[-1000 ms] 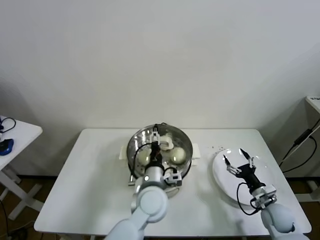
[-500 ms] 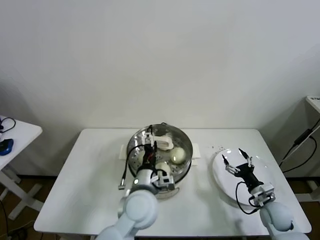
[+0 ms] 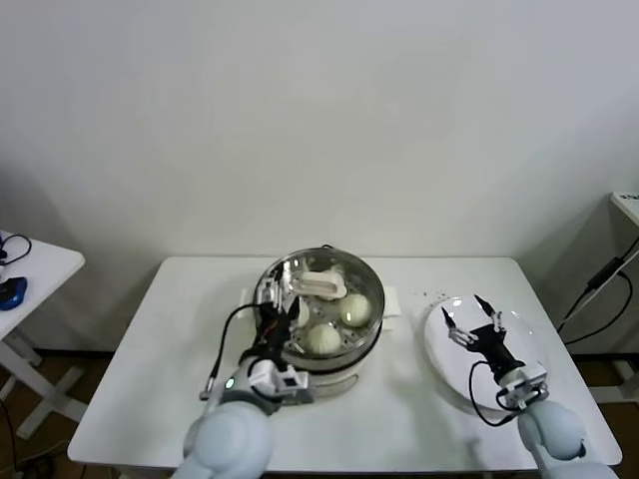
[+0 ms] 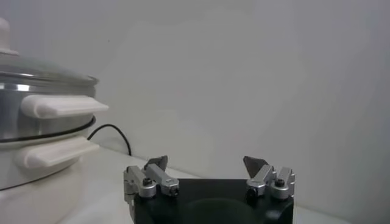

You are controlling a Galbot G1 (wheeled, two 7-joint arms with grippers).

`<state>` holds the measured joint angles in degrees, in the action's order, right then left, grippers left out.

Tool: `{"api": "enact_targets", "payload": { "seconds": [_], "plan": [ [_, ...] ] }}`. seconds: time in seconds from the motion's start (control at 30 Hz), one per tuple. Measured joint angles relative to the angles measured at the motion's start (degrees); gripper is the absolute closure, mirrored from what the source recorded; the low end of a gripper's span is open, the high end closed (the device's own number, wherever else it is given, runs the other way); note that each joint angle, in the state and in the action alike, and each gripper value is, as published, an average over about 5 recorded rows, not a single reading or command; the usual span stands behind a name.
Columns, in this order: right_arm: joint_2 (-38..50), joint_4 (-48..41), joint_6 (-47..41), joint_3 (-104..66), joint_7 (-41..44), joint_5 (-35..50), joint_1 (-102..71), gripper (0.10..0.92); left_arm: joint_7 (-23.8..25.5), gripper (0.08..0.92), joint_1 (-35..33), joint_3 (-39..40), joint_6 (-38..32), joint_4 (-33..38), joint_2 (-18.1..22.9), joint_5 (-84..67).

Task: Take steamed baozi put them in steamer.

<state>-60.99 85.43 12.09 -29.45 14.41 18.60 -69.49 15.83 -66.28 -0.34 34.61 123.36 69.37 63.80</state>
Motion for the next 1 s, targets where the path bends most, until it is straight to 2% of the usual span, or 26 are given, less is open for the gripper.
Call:
{"api": "enact_targets", "payload": {
  "seconds": [0.2, 0.43, 0.7, 1.0],
  "plan": [
    [-0.1, 0.5, 0.1, 0.0, 0.1, 0.6, -0.7, 0.203, -7.5, 0.177, -5.4, -6.7, -7.1, 1.5, -1.6, -13.9],
    [-0.3, 1.1, 0.9, -0.1, 0.2, 1.1, -1.8, 0.203, -14.5, 0.177, -11.7, -19.0, -17.5, 1.0, -0.9, -32.8],
    [-1.2, 2.4, 1.7, -1.0, 0.2, 1.7, -3.5, 0.203, -17.1, 0.177, -17.2, -32.2, -28.3, -2.9, 1.8, -51.6],
    [-1.9, 4.2, 2.8, -1.7, 0.3, 2.2, -6.1, 0.203, -16.9, 0.177, -21.6, -39.8, -37.4, -9.2, 5.9, -65.2]
  ]
}}
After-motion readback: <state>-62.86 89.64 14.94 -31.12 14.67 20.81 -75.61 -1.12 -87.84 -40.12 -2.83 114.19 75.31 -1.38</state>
